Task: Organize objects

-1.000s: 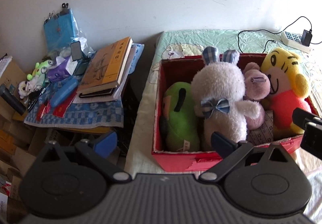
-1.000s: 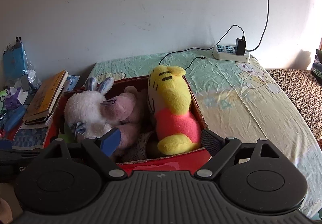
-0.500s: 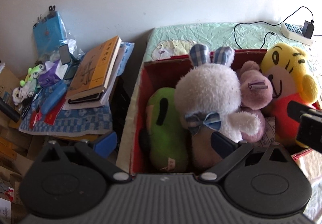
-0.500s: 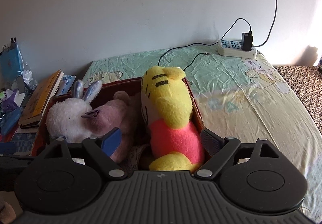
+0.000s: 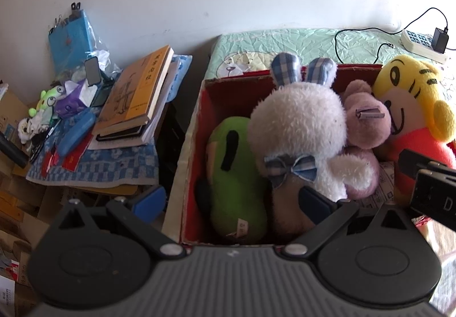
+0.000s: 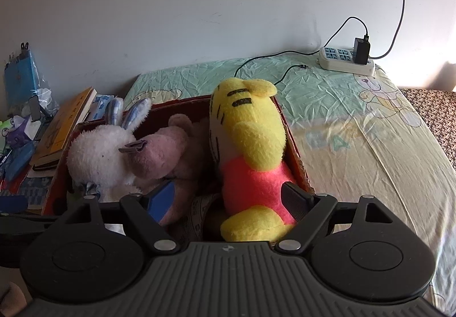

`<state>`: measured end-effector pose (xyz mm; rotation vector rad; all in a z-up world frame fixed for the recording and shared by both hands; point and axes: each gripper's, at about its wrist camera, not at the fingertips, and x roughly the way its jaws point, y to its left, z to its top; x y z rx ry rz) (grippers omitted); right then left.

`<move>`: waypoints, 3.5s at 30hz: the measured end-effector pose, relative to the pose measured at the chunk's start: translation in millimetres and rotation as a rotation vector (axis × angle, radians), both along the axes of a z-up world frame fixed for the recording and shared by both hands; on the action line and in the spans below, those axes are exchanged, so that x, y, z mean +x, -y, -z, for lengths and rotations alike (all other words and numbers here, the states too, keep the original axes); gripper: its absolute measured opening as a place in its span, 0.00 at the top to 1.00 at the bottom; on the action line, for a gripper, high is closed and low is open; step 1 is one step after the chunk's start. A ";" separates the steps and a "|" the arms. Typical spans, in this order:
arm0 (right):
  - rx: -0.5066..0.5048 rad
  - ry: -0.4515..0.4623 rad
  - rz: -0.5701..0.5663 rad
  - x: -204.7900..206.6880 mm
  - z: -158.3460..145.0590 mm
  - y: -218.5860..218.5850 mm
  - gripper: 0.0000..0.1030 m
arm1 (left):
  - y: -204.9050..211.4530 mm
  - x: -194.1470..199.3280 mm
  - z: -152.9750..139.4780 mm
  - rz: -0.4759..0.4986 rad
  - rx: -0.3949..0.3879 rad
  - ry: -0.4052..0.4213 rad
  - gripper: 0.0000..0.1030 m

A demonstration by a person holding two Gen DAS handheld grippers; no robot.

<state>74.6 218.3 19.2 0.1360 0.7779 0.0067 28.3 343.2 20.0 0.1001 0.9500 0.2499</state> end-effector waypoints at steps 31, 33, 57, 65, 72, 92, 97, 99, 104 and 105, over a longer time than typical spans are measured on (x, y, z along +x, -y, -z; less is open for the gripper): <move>-0.019 0.002 -0.013 -3.7 0.9 -10.7 0.26 | -7.3 -0.6 11.9 -0.010 -0.039 -0.024 0.04; -0.018 0.001 -0.007 -3.9 1.3 -10.2 0.26 | -7.7 0.4 12.8 -0.008 -0.039 -0.027 0.04; -0.031 -0.009 0.009 3.1 3.3 -8.9 0.25 | -6.9 4.5 19.5 0.010 -0.032 -0.035 0.02; -0.031 -0.006 0.009 3.3 3.5 -9.1 0.25 | -7.0 4.5 20.0 0.007 -0.039 -0.038 0.02; -0.029 -0.002 0.011 2.6 3.2 -9.5 0.25 | -7.9 6.0 22.8 0.008 -0.047 -0.056 0.02; -0.029 0.008 0.003 1.7 3.9 -12.4 0.25 | -8.8 7.0 26.2 0.006 -0.052 -0.069 0.00; -0.025 0.012 0.000 1.2 3.2 -12.7 0.25 | -7.9 6.4 26.8 0.007 -0.050 -0.068 0.00; -0.025 0.016 -0.007 0.7 2.5 -13.5 0.26 | -7.8 6.5 26.8 0.007 -0.051 -0.068 0.00; -0.031 0.019 -0.026 1.1 2.4 -16.7 0.27 | -7.7 7.2 27.7 0.010 -0.052 -0.070 0.00; -0.032 0.018 -0.027 1.4 2.7 -17.1 0.27 | -7.7 7.3 28.0 0.011 -0.052 -0.071 0.00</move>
